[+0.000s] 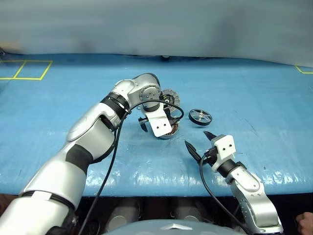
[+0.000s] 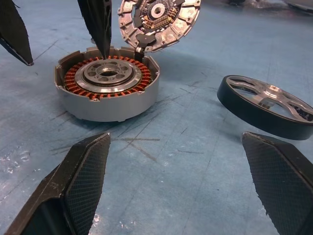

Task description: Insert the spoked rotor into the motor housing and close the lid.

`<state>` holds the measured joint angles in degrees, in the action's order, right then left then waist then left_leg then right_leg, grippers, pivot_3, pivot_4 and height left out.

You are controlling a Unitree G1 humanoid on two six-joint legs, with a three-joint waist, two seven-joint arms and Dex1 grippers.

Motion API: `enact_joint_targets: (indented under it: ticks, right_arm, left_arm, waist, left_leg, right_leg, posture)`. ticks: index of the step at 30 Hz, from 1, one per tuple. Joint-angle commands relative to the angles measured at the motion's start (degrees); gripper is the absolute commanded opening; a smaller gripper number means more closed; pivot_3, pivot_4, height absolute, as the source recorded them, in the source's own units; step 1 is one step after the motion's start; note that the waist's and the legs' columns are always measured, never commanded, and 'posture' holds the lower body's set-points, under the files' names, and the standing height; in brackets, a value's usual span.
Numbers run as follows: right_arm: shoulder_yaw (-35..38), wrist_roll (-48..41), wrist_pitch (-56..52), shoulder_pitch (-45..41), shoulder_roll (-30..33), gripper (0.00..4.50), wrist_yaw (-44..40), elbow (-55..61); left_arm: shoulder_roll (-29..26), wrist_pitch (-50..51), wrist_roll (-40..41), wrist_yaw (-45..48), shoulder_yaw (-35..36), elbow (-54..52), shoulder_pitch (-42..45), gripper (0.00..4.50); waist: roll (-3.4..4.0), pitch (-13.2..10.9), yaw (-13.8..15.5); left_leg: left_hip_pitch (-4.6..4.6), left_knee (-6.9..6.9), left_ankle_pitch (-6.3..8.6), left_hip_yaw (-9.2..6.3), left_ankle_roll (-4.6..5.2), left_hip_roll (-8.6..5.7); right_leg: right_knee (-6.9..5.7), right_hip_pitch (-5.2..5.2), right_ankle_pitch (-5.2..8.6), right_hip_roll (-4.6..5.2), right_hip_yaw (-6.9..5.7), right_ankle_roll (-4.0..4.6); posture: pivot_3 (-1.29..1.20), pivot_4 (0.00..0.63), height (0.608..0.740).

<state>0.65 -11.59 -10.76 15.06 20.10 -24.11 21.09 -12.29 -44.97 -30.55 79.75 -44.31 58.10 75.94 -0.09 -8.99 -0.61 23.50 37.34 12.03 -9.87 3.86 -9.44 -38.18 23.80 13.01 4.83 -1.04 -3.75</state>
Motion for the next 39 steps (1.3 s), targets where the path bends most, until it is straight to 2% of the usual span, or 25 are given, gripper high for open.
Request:
enact_joint_targets:
  ticks: [1,13,29,32,36,39]
  right_arm:
    - [0.8,-0.4,-0.1,0.1,0.3,4.47,-0.1,2.8]
    - [-0.2,-0.1,-1.2,0.7,0.2,4.47,-0.2,3.5]
    - [-0.4,0.2,-1.4,0.1,0.1,4.47,-0.1,4.1]
    - [-0.6,0.3,-1.2,-0.2,-0.1,4.50,-0.1,3.9]
    - [-0.9,0.4,-1.1,-0.6,-0.3,4.50,0.0,3.7]
    - [-1.0,0.4,-1.0,-0.9,-0.3,4.50,0.1,3.6]
  left_arm:
    - [0.7,0.4,-0.2,-1.0,0.7,0.6,1.2,4.50]
    - [1.1,1.6,-3.4,-4.7,-0.1,3.6,0.3,4.50]
    - [3.1,1.2,-6.6,-4.7,-2.6,4.9,-3.5,4.50]
    - [3.5,1.9,-7.1,-5.0,-2.9,5.6,-3.8,3.92]
    - [3.6,3.2,-8.9,-9.4,-2.9,6.0,-3.4,2.63]
    - [3.6,3.6,-8.8,-8.6,-2.7,6.3,-3.0,2.63]
  waist:
    - [0.00,0.0,0.0]
    - [0.00,0.0,0.0]
    - [0.01,0.0,0.0]
    - [0.02,0.0,0.0]
    - [0.05,0.1,0.0]
    - [0.09,0.1,0.0]
  left_leg:
    - [0.00,0.00,0.00,0.00,0.00,0.00]
    - [0.01,0.02,0.01,0.01,0.01,-0.01]
    - [0.00,0.04,0.02,0.03,0.03,0.00]
    - [-0.03,0.06,0.04,0.04,0.06,-0.01]
    - [-0.05,0.06,0.05,0.05,0.07,0.01]
    - [-0.13,0.08,0.04,0.05,0.06,0.01]
  right_leg:
    - [0.00,0.00,0.00,0.00,0.00,0.00]
    - [-0.01,0.00,-0.01,0.00,0.01,-0.01]
    - [-0.02,-0.01,-0.01,0.00,0.03,-0.01]
    - [-0.02,-0.05,-0.01,0.01,0.03,-0.02]
    - [-0.02,-0.06,-0.01,0.00,0.04,-0.02]
    - [-0.04,-0.14,-0.01,0.00,0.03,-0.03]
  posture:
    - [0.00,0.150,0.740]
    - [0.00,0.150,0.740]
    - [0.00,0.150,0.740]
    - [0.00,0.150,0.740]
    - [0.00,0.150,0.740]
    - [0.00,0.150,0.740]
